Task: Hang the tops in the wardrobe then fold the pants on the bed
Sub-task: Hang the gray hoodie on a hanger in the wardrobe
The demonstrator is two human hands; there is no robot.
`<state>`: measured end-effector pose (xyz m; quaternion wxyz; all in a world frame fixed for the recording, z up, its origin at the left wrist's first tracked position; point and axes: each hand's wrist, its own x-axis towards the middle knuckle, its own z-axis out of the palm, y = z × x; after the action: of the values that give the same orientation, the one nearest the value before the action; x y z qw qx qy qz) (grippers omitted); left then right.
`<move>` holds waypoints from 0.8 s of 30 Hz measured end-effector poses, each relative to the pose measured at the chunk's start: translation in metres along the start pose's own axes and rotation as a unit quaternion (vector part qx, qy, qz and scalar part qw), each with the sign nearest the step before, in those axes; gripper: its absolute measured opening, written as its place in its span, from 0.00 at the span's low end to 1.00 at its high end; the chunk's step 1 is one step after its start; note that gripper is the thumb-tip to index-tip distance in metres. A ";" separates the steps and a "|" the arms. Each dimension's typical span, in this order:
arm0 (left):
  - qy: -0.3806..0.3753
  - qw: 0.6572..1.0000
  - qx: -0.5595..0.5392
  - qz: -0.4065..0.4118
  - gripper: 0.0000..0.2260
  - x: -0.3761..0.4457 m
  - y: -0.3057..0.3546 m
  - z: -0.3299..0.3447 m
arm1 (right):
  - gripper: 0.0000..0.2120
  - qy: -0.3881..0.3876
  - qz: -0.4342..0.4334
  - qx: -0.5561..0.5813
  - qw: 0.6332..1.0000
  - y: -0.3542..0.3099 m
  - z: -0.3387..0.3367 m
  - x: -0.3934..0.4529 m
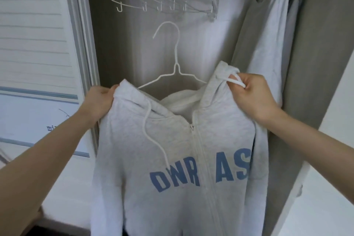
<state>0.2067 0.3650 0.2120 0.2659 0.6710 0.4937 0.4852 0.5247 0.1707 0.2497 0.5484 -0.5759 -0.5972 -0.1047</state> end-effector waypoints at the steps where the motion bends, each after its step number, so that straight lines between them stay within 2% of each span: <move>1: 0.009 0.999 0.028 0.015 0.25 0.001 0.000 0.002 | 0.24 0.002 -0.004 -0.001 1.000 0.000 0.003 0.000; 4: 0.061 0.992 0.081 0.077 0.16 -0.004 0.007 0.004 | 0.24 0.027 0.027 0.012 0.999 0.002 0.010 0.002; 6: 0.083 0.985 0.032 0.149 0.17 -0.014 0.016 0.004 | 0.25 0.047 0.046 -0.007 0.998 0.006 0.010 0.003; 8: 0.008 0.975 -0.013 0.223 0.17 -0.029 0.027 0.006 | 0.25 0.067 0.047 -0.036 0.996 0.011 0.008 0.002; 10: -0.069 0.952 0.049 0.294 0.14 -0.043 0.027 0.012 | 0.25 0.077 0.055 -0.044 0.995 0.016 0.007 0.002; 12: -0.053 0.933 0.120 0.334 0.14 -0.045 0.021 0.018 | 0.23 0.055 0.052 -0.072 0.994 0.018 0.004 0.003; 16: -0.012 0.873 0.291 0.391 0.18 -0.038 0.022 0.024 | 0.19 0.004 -0.028 -0.244 0.969 0.020 -0.010 0.010; 19: -0.015 0.836 0.338 0.431 0.15 -0.034 0.034 0.031 | 0.17 0.007 -0.014 -0.219 0.976 0.006 -0.012 0.014; 21: -0.019 0.848 0.317 0.424 0.15 -0.032 0.044 0.035 | 0.15 -0.001 -0.044 -0.183 0.982 -0.013 -0.002 0.013; 22: -0.020 0.868 0.280 0.410 0.14 -0.029 0.046 0.036 | 0.10 -0.044 -0.072 -0.157 0.984 -0.021 0.003 0.012; 23: -0.016 0.888 0.235 0.394 0.13 -0.027 0.047 0.036 | 0.10 -0.118 -0.088 -0.146 0.978 -0.026 0.005 0.009; 24: -0.003 0.903 0.193 0.383 0.13 -0.024 0.045 0.034 | 0.20 -0.215 -0.084 -0.147 0.962 -0.028 0.004 0.007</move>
<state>0.2553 0.3299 0.2270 -0.0735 0.8479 0.2817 0.4430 0.5025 0.1687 0.2677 0.3059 -0.6069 -0.7252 -0.1107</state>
